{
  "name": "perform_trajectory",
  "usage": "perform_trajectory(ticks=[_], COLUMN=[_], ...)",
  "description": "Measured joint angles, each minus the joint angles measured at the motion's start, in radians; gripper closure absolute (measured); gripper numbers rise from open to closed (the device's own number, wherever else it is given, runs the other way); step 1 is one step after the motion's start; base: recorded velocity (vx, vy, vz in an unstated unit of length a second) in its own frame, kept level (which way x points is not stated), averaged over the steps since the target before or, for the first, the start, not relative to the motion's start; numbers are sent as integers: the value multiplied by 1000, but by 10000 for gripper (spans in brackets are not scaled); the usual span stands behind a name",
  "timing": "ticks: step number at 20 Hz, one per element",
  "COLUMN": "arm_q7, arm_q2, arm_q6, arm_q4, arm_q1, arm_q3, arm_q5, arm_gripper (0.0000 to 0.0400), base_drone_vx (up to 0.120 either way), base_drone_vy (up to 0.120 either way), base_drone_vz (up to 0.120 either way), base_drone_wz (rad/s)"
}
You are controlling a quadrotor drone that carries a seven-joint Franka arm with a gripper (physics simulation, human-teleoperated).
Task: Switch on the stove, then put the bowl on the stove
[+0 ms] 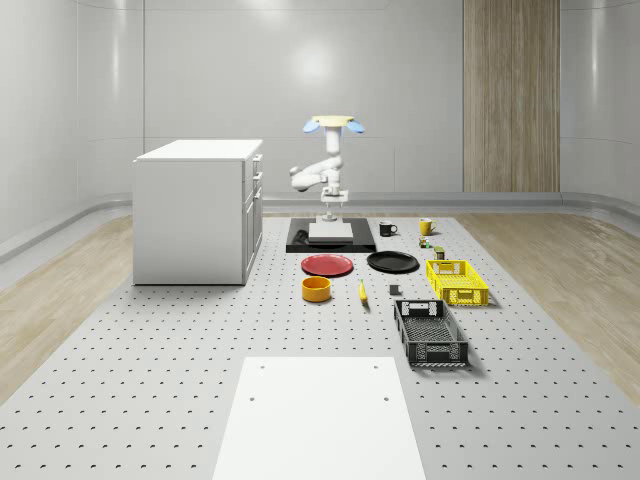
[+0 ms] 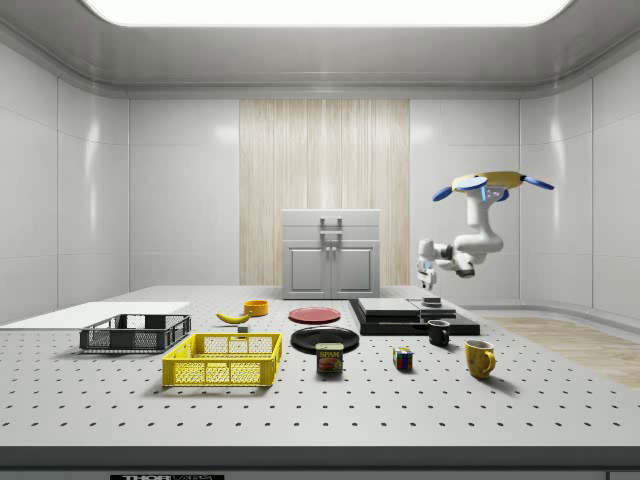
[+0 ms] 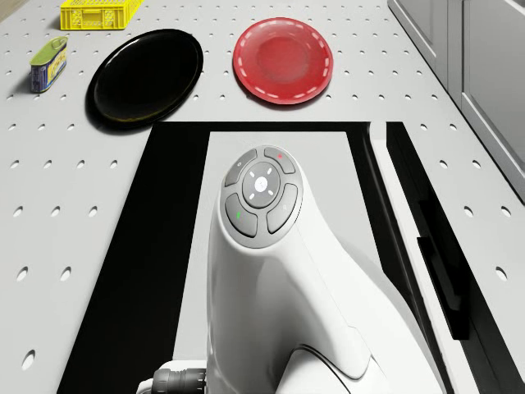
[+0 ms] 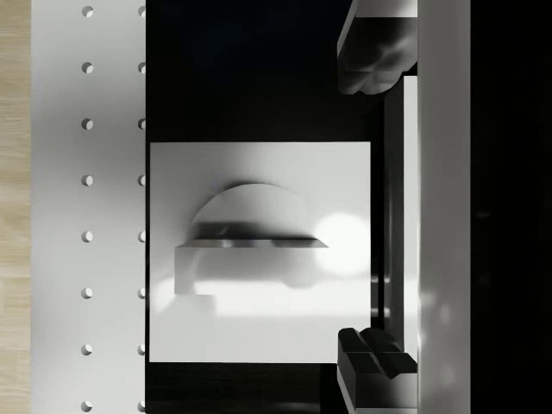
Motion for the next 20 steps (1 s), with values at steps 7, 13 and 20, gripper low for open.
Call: perform_trajectory(ticks=[7, 13, 20], arm_q7=[10, 16, -3], arm_q2=[-33, -60, -103], arm_q6=[30, 58, 113], arm_q4=[2, 5, 15], arm_q1=[-10, -17, -1], arm_q3=[9, 10, -36], arm_q5=[17, 24, -11], arm_gripper=[0, 0, 0], base_drone_vx=[0, 0, 0], base_drone_vy=[-17, 0, 0], base_drone_vz=[-40, -33, 0], base_drone_wz=[0, 0, 0])
